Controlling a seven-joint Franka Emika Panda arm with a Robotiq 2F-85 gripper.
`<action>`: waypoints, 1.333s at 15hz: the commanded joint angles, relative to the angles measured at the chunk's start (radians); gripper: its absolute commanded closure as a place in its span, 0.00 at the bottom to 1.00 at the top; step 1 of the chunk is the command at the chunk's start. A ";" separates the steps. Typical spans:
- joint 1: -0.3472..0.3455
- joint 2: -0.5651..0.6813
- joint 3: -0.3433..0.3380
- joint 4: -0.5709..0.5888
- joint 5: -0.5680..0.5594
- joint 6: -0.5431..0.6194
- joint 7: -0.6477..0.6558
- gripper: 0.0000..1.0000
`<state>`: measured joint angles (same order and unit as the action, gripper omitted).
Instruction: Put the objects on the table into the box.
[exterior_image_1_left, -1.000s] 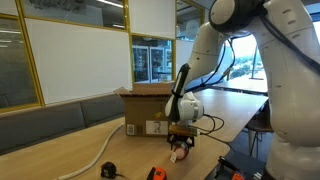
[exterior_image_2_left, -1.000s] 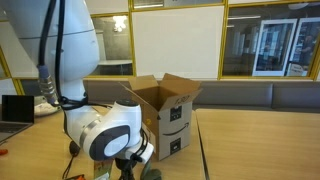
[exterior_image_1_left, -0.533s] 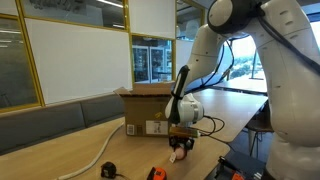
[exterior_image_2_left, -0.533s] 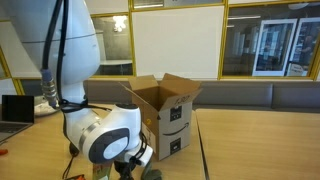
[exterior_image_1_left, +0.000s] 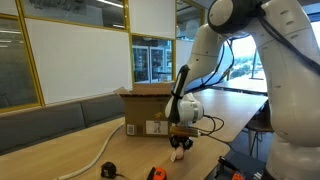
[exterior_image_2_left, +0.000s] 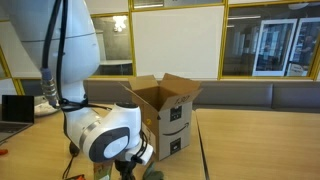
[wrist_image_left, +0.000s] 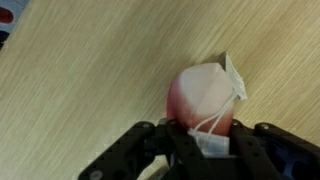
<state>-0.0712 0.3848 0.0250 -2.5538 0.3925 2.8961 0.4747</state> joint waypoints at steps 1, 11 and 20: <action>0.000 -0.104 -0.007 -0.056 0.013 0.044 -0.068 0.90; 0.357 -0.390 -0.535 -0.063 -0.761 0.121 0.199 0.90; 0.336 -0.662 -0.331 0.170 -1.471 -0.238 0.688 0.91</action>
<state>0.2555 -0.1487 -0.4035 -2.3953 -0.9232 2.7971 1.0131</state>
